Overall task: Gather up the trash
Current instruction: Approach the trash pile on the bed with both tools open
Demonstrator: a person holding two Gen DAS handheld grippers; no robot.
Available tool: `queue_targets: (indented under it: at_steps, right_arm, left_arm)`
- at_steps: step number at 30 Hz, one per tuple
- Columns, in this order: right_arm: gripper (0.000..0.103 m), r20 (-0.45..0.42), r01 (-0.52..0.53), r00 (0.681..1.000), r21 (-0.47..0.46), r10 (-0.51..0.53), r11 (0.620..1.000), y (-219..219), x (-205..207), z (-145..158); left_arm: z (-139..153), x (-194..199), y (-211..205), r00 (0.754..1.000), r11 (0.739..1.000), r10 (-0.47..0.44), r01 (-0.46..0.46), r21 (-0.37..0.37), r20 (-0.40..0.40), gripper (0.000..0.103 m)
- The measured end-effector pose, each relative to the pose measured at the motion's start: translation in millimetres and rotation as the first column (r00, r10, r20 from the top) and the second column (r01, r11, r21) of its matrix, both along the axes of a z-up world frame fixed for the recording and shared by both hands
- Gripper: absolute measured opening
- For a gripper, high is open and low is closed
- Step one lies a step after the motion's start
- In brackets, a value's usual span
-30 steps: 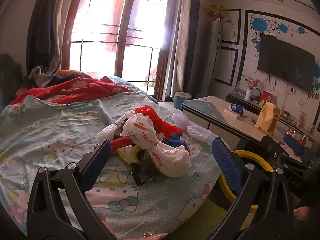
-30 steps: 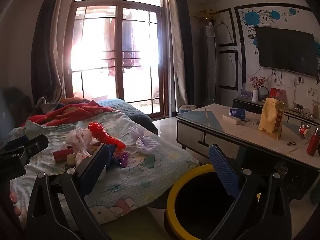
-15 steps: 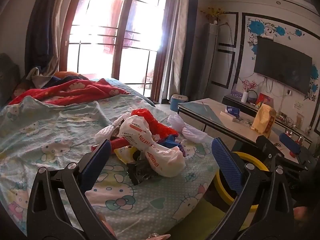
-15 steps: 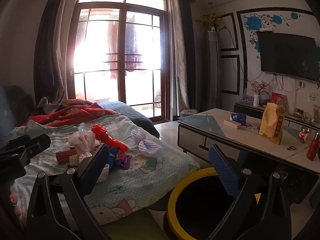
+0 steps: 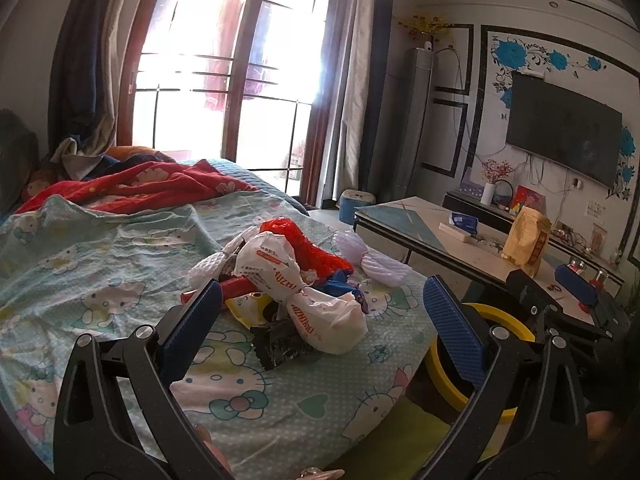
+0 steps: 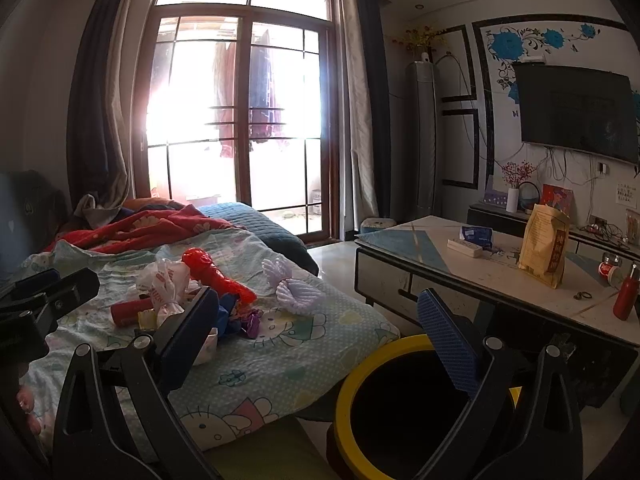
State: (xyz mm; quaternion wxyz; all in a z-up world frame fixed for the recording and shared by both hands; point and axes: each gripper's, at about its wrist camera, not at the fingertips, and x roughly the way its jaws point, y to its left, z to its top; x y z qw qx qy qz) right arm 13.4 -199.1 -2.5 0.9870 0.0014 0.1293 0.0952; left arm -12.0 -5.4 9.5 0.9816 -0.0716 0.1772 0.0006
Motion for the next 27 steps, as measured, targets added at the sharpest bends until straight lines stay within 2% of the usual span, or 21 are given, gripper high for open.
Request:
queue_targets:
  at_steps: [27]
  right_arm:
    - [0.097, -0.005, -0.001, 1.0, 0.005, 0.001, 1.0, -0.8, 0.3, -0.5]
  left_arm:
    - [-3.4, -1.2, -1.8, 1.0, 1.0, -0.002, 0.002, 0.007, -0.001, 0.092]
